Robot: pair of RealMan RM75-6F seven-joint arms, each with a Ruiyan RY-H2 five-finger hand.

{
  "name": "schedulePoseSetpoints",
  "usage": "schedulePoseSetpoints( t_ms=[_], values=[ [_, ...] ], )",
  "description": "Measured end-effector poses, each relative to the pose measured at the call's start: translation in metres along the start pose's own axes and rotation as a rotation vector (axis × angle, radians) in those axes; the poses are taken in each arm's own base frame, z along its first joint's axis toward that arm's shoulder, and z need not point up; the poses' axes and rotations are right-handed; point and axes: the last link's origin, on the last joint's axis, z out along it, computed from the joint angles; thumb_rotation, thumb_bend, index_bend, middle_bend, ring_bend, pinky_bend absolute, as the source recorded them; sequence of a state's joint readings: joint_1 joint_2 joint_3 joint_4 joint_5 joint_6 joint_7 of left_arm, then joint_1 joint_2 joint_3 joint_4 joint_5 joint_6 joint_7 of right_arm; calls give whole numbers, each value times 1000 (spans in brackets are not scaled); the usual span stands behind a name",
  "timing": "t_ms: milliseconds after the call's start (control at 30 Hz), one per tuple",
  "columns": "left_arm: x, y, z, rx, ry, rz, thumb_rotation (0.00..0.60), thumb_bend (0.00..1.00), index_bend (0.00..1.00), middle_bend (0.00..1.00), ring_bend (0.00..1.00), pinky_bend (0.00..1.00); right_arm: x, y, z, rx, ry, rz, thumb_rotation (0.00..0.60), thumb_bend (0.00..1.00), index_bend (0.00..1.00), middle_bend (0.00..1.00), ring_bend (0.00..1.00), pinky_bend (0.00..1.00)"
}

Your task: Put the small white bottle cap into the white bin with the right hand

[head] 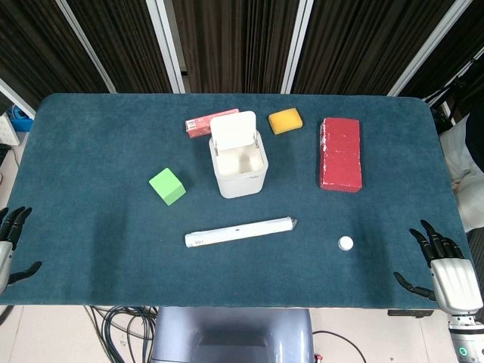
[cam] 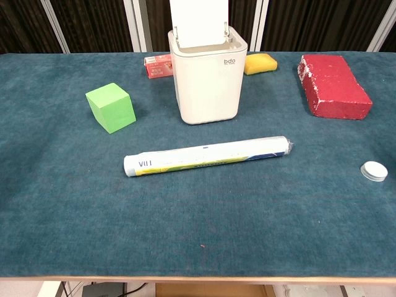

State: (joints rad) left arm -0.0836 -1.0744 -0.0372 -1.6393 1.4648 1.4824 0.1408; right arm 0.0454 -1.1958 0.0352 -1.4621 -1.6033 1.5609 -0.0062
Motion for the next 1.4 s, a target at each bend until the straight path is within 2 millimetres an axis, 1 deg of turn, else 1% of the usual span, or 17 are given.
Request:
schedulePoseSetpoints(
  t_ms=[633, 700, 733, 767, 800, 833, 867, 933, 1100, 1167, 1233, 1267, 1400],
  values=[
    [-1, -1, 2, 6, -13, 4, 600, 165, 114, 157, 30, 0, 1, 2, 0, -14, -4, -5, 600, 122, 137, 117, 169, 236],
    [0, -2, 2, 8, -9, 3, 600, 165, 114, 157, 30, 0, 0, 2, 0, -13, -6, -5, 600, 123, 137, 119, 183, 236],
    [0, -2, 2, 9, -9, 2, 600, 166, 114, 157, 30, 0, 0, 2, 0, -13, -8, -6, 600, 123, 138, 129, 207, 236],
    [0, -3, 2, 11, -9, 2, 600, 166, 114, 157, 30, 0, 0, 2, 0, -13, -11, -6, 600, 123, 141, 146, 237, 240],
    [0, -3, 2, 13, -9, 2, 600, 166, 114, 157, 30, 0, 0, 1, 0, -12, -16, -6, 600, 123, 157, 190, 300, 260],
    [0, -3, 2, 14, -10, 2, 600, 165, 114, 157, 30, 0, -1, 1, 0, -11, -19, -6, 600, 123, 175, 253, 371, 301],
    [0, -3, 3, 17, -10, 1, 600, 165, 114, 157, 30, 0, -1, 1, 0, -10, -23, -6, 600, 123, 188, 299, 418, 336],
    [1, -4, 3, 20, -7, 0, 600, 165, 114, 157, 30, 0, -1, 1, 2, -10, -29, -4, 600, 123, 202, 436, 540, 449],
    [2, -4, 2, 20, -2, -4, 600, 165, 114, 157, 30, 0, -3, 2, 9, -1, -74, -10, 600, 122, 232, 642, 724, 639],
    [2, -4, 2, 19, -3, -6, 600, 165, 114, 157, 30, 0, -4, 2, 16, 10, -105, -16, 600, 122, 248, 702, 774, 699],
    [2, -3, 2, 17, -4, -6, 600, 165, 114, 157, 30, 0, -6, 0, 29, 28, -155, -20, 600, 123, 259, 749, 814, 747],
    [1, -3, 2, 16, -4, -5, 600, 165, 114, 157, 30, 0, -6, -1, 32, 33, -169, -20, 600, 123, 262, 761, 824, 758],
    [1, -4, 2, 17, -6, -4, 600, 165, 114, 157, 30, 0, -14, -6, 60, 58, -273, -32, 600, 122, 278, 781, 845, 771]
  ],
)
